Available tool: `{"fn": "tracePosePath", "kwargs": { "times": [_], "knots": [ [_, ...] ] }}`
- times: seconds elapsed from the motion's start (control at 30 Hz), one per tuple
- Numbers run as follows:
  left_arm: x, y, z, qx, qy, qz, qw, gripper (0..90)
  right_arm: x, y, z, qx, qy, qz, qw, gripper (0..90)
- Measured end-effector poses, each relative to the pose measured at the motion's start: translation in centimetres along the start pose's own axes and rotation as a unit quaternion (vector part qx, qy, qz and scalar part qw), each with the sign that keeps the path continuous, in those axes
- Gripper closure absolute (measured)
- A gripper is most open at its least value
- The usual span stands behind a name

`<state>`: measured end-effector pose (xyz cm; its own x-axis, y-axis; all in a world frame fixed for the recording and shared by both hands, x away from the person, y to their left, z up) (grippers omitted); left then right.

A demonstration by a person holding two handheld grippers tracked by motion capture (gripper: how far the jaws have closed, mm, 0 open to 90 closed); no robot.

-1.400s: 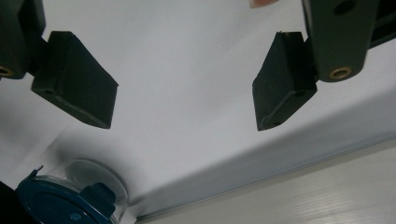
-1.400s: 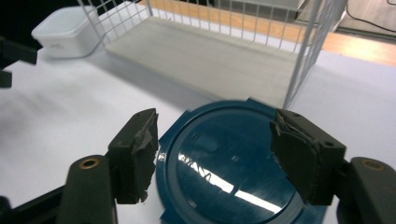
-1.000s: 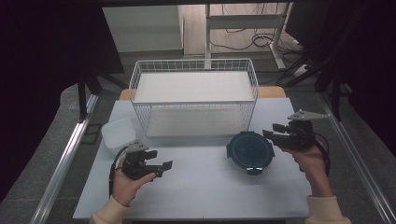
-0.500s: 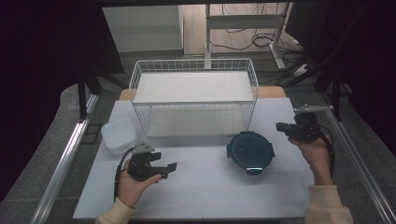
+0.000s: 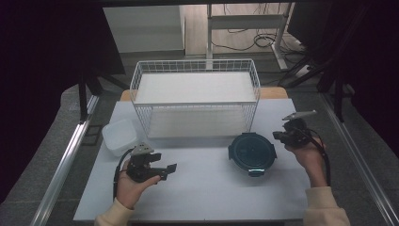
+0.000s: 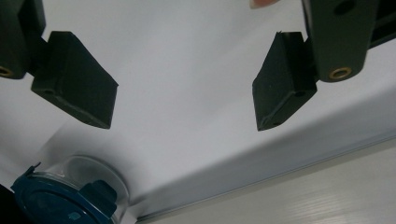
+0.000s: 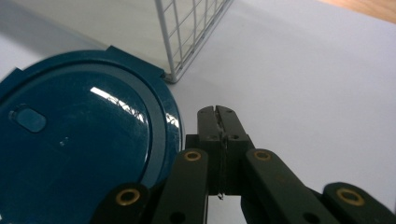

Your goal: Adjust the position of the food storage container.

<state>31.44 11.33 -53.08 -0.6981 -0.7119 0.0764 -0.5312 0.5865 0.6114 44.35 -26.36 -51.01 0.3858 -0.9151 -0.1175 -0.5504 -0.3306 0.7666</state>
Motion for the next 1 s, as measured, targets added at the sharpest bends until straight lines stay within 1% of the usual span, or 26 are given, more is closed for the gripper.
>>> {"fn": "tracePosePath", "kwargs": {
  "times": [0.03,0.13,0.17,0.2,0.27,0.37,0.47,0.53,0.67,0.7,0.73,0.8,0.83,0.93,1.0],
  "knots": [
    [-0.1,0.0,0.0,0.0,0.002,-0.001,1.0,21.7,0.0,0.0,0.0,0.0,0.0,0.0,1.0,89.4],
    [-0.3,0.1,0.1,0.002,0.006,-0.004,1.0,21.7,-0.1,-1.3,0.1,-0.014,0.01,0.004,0.9998,89.3],
    [-0.3,0.2,0.0,0.003,0.006,-0.004,1.0,21.6,-0.1,-1.8,0.3,-0.021,0.011,0.005,0.9997,89.4],
    [-0.2,0.3,0.0,0.004,0.004,-0.004,1.0,21.6,0.0,-2.5,0.6,-0.034,0.014,0.007,0.9993,89.3],
    [-0.3,0.4,0.1,0.006,0.002,-0.006,1.0,21.5,-0.1,-2.7,0.7,-0.038,0.014,0.007,0.9992,89.4],
    [-0.5,0.6,0.3,0.005,0.006,-0.007,0.9999,21.5,-0.1,-3.3,0.9,-0.048,0.022,0.011,0.9985,89.4],
    [-0.7,0.7,0.4,0.006,0.009,-0.006,0.9999,21.6,-0.1,-3.5,1.1,-0.052,0.018,0.006,0.9984,89.5],
    [-0.7,0.7,0.4,0.007,0.009,-0.006,0.9999,21.6,-0.1,-3.5,1.1,-0.052,0.019,0.008,0.9984,89.6],
    [-0.8,0.6,0.4,0.006,0.01,-0.006,0.9999,21.6,-0.4,-3.7,1.1,-0.05,0.023,-0.004,0.9985,89.7],
    [-0.8,0.6,0.4,0.006,0.009,-0.005,0.9999,21.6,-0.4,-3.7,1.1,-0.05,0.023,-0.004,0.9985,89.7],
    [-0.8,0.6,0.4,0.006,0.01,-0.006,0.9999,21.6,-0.8,-3.8,1.1,-0.05,0.026,-0.009,0.9983,89.7],
    [-0.9,0.7,0.4,0.006,0.01,-0.005,0.9999,21.6,-1.0,-3.9,1.1,-0.051,0.028,-0.012,0.9982,89.7],
    [-0.9,0.7,0.4,0.007,0.01,-0.005,0.9999,21.6,-1.6,-3.9,1.2,-0.053,0.034,-0.017,0.9979,89.7],
    [-0.9,0.7,0.4,0.007,0.01,-0.005,0.9999,21.6,-2.0,-4.0,1.2,-0.054,0.038,-0.02,0.9976,89.7],
    [-0.9,0.8,0.4,0.007,0.01,-0.006,0.9999,21.6,-2.4,-4.0,1.4,-0.057,0.041,-0.026,0.9972,89.7]
  ]
}}
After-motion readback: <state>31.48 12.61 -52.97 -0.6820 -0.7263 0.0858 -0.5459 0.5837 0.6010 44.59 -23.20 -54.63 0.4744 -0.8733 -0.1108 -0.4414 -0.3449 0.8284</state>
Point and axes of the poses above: each handheld gripper's, and its own axes: y roughly backward along the jaws, z roughly out of its underside, x roughly to its right, the point moved 10 cm from there along -y, roughly forward along the jaws, and after that the axes turned 14 degrees about -y, right-handed, at the moved point
